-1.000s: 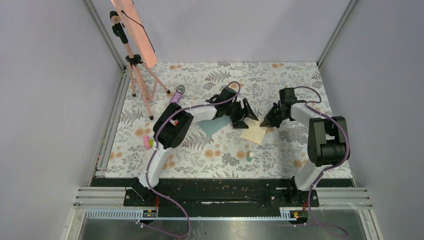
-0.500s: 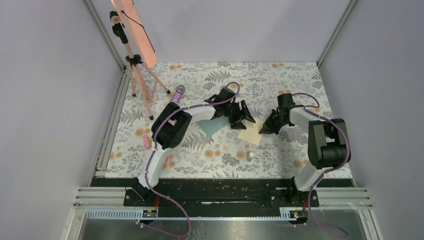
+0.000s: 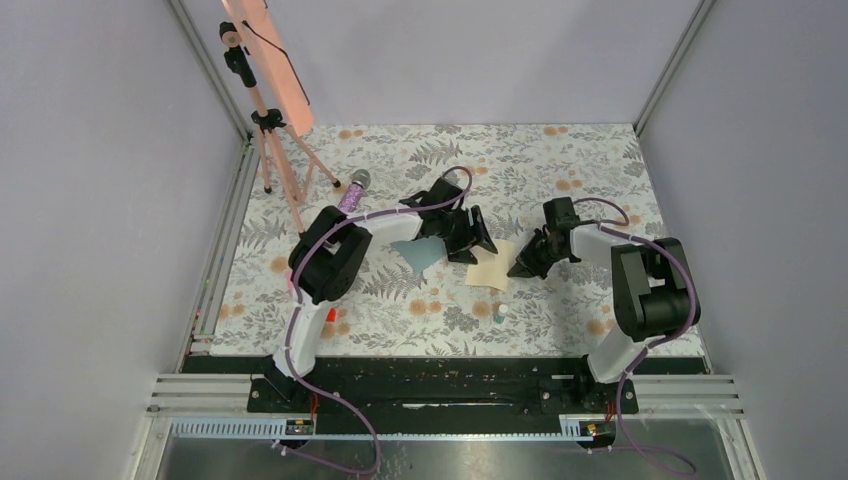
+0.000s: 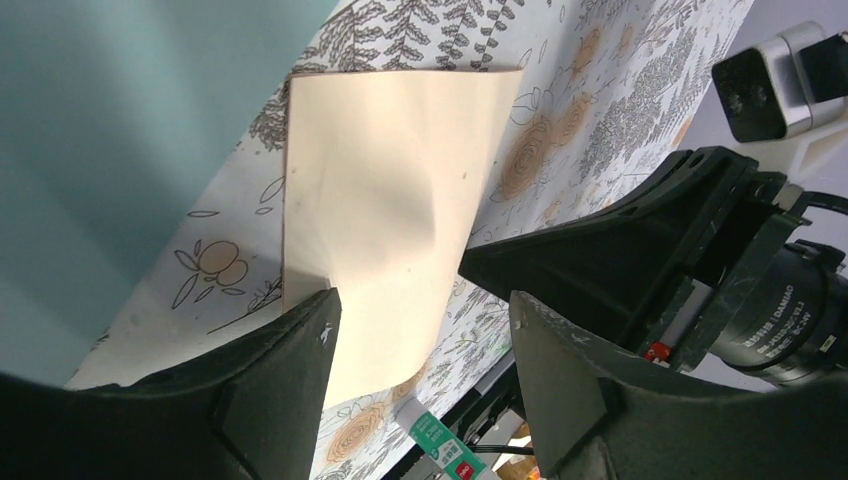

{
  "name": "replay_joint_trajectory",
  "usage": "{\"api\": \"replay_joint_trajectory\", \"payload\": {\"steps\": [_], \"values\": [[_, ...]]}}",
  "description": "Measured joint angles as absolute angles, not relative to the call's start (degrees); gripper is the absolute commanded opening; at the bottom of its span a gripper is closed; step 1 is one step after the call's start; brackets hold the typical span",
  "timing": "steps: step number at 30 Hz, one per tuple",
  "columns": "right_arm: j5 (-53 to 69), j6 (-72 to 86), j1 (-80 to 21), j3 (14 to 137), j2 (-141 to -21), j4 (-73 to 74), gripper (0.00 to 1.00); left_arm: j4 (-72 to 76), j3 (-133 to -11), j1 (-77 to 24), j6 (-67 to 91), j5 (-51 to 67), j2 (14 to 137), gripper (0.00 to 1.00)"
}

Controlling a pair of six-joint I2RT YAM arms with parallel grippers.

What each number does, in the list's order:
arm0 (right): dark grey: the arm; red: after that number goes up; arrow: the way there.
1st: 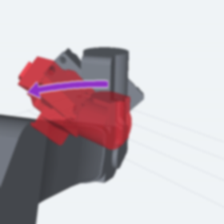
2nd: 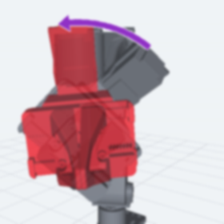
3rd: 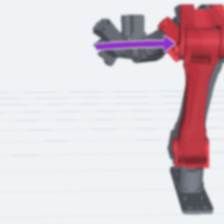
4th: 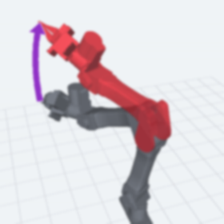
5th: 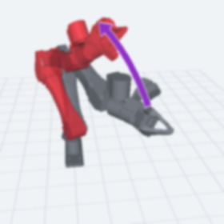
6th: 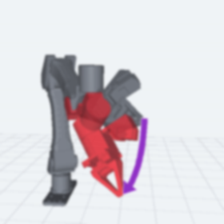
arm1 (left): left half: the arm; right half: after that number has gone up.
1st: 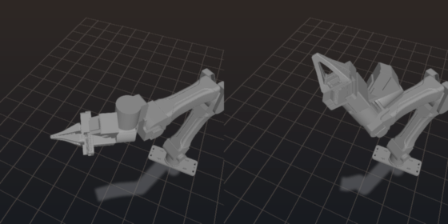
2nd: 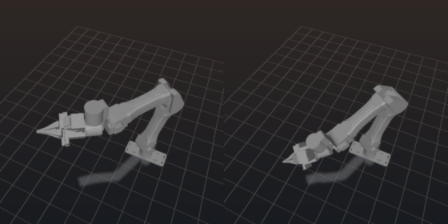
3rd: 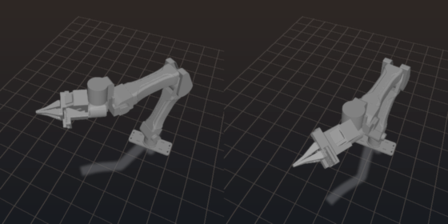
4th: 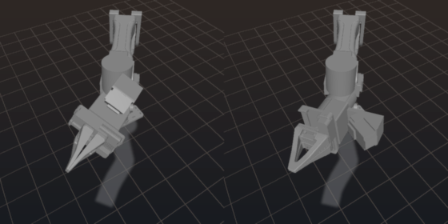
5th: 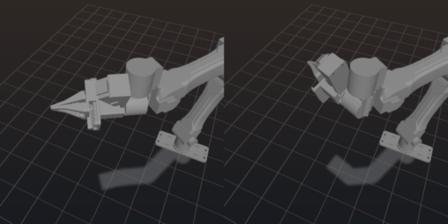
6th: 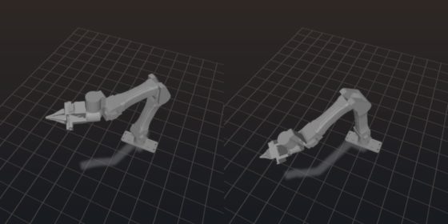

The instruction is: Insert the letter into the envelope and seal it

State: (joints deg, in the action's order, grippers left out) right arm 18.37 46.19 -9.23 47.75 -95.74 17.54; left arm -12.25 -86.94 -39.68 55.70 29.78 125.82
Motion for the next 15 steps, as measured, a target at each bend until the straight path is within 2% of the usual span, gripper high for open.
{"api": "replay_joint_trajectory", "payload": {"steps": [8, 15], "values": [[18.74, 46.81, -9.34, 48.12, -96.51, 15.81, 0.00, -9.28, -82.13, -39.62, 56.45, 29.78, 121.40, 0.65], [18.55, 47.66, -9.52, 45.91, -94.67, 13.65, 0.00, -7.46, -84.86, -39.64, 57.54, 29.69, 125.14, 0.65]]}}
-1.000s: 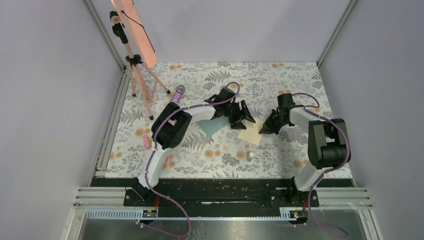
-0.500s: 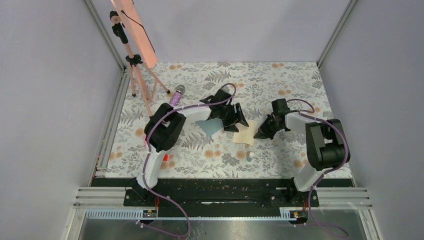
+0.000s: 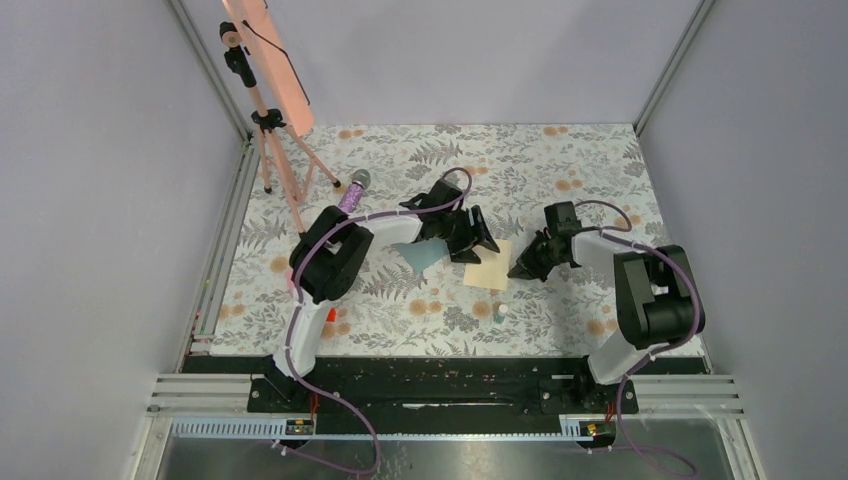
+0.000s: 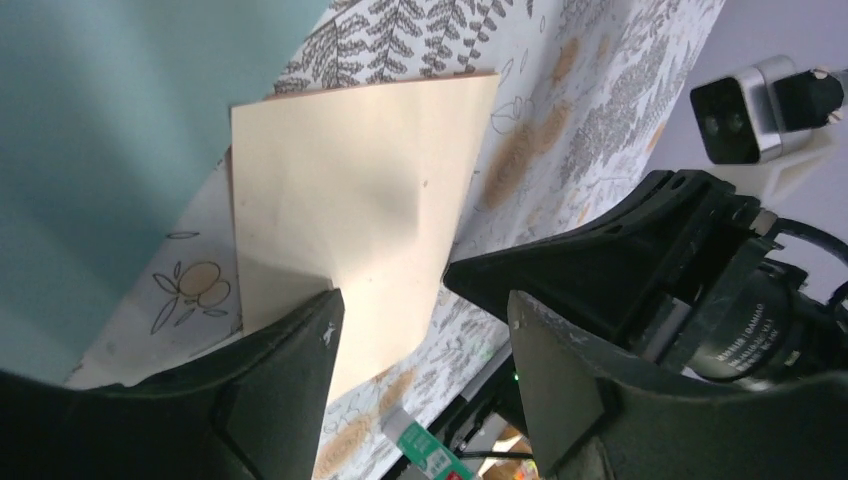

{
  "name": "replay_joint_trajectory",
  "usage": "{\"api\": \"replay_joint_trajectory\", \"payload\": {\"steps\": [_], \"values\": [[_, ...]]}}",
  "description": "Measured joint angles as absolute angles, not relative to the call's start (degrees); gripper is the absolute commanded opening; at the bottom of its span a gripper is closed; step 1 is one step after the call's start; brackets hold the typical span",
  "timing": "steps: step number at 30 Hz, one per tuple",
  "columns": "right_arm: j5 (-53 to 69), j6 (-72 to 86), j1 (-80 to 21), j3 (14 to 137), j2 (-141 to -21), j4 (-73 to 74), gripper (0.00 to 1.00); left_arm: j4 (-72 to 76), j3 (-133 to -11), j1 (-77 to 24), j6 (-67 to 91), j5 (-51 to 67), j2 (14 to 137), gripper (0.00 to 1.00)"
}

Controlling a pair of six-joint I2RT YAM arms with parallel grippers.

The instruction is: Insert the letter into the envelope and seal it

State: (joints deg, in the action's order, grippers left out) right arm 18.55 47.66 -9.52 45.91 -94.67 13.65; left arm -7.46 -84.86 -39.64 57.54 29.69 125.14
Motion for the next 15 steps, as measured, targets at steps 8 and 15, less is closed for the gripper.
{"api": "replay_joint_trajectory", "payload": {"steps": [8, 15], "values": [[15.73, 47.86, -9.82, 42.57, -89.36, 12.58, 0.00, -7.68, -84.68, -39.29, 58.00, 30.55, 125.84, 0.65], [15.99, 48.53, -10.02, 43.97, -92.31, 11.46, 0.00, -6.50, -83.96, -39.11, 57.93, 31.16, 125.73, 0.65]]}}
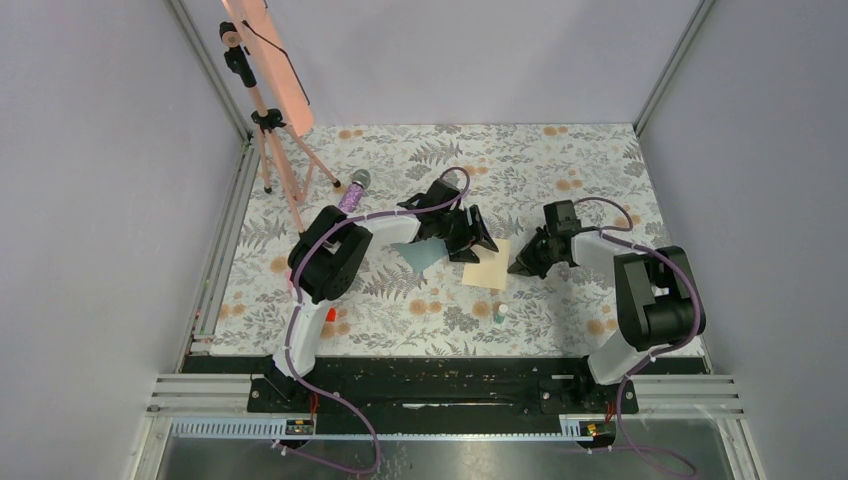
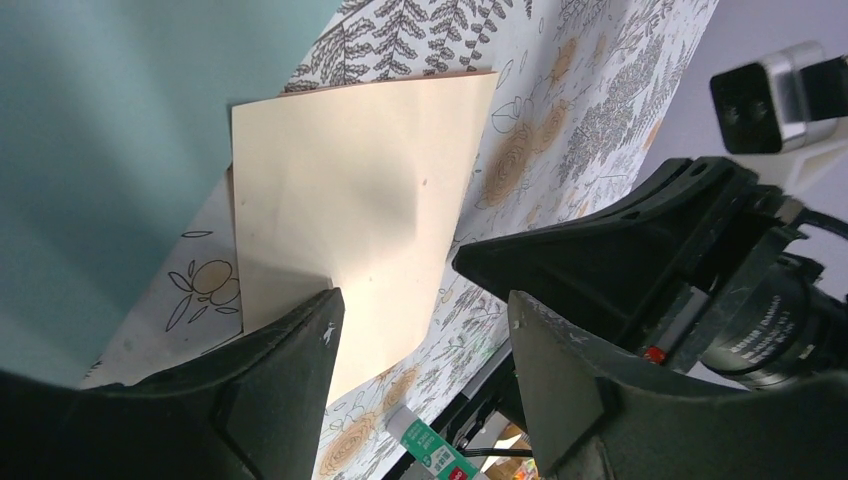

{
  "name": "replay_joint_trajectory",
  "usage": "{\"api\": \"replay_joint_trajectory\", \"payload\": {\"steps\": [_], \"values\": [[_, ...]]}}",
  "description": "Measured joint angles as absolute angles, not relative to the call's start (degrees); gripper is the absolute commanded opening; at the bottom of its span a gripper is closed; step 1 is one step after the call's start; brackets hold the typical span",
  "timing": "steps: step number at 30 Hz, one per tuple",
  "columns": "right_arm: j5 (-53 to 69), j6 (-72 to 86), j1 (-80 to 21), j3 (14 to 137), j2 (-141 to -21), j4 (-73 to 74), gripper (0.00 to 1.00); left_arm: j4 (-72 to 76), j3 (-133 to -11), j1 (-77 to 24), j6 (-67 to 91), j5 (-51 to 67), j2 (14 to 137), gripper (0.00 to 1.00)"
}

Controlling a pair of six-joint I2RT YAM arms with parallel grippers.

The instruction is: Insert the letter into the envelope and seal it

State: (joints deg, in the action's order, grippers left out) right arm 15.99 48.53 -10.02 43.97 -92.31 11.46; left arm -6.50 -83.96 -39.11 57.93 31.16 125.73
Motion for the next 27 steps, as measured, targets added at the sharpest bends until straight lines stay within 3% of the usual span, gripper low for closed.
{"api": "replay_joint_trajectory", "payload": {"steps": [27], "values": [[14.15, 53.80, -11.73, 57.14, -104.22, 11.31, 0.00, -6.98, -83.94, -39.05, 56.18, 32.64, 125.75, 0.65]]}}
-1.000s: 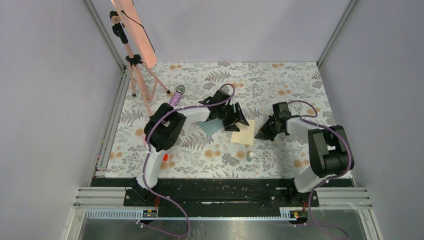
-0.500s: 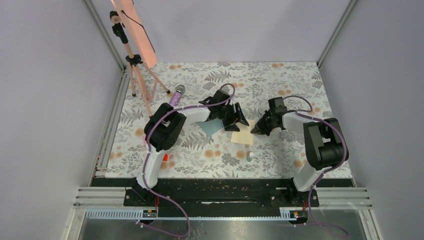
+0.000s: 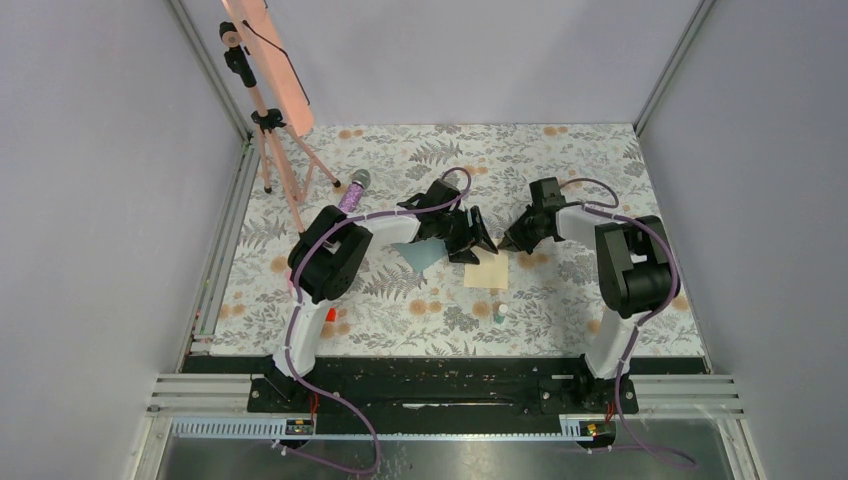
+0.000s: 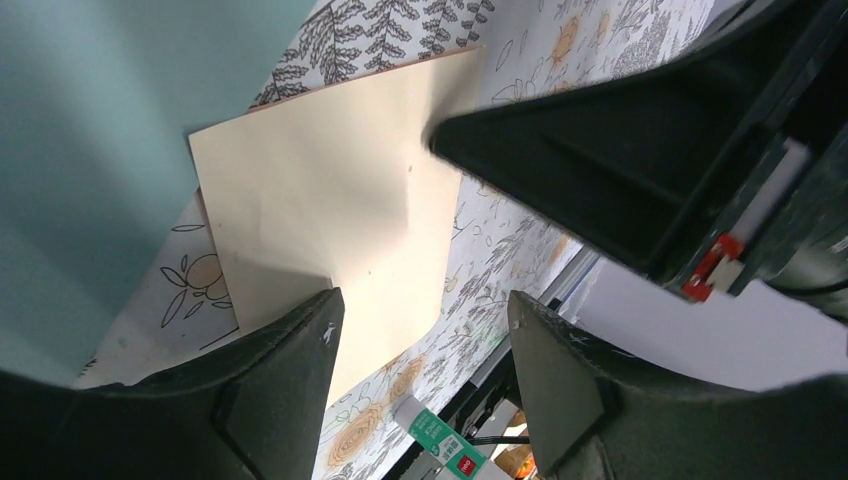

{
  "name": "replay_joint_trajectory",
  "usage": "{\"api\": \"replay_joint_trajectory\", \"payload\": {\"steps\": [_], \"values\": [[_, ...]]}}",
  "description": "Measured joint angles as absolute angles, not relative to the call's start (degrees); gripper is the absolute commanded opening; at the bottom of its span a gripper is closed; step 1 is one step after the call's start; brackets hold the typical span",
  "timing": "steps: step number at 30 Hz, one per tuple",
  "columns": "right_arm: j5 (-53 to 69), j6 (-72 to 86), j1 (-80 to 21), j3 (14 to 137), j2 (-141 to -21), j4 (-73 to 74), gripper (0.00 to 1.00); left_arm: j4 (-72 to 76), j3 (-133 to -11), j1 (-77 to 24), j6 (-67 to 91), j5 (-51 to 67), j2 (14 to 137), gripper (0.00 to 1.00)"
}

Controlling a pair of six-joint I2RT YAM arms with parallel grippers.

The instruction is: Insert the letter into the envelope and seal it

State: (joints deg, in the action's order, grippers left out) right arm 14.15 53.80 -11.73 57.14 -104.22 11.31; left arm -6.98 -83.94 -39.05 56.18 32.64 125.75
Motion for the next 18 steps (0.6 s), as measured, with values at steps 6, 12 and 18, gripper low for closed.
{"api": "replay_joint_trajectory", "payload": {"steps": [6, 12, 18], "values": [[13.37, 52.93, -11.75, 61.49, -107.42, 11.40, 0.00, -7.18, -83.96, -39.00, 55.66, 32.99, 125.75, 0.65], [13.82, 50.41, -12.45, 57.19, -104.09, 10.61, 0.00, -8.29, -84.25, -38.92, 55.66, 33.80, 125.78, 0.65], [15.00, 48.12, -16.16, 50.15, -98.15, 11.29, 0.00, -9.17, -84.53, -38.87, 55.68, 34.17, 125.86, 0.65]]}}
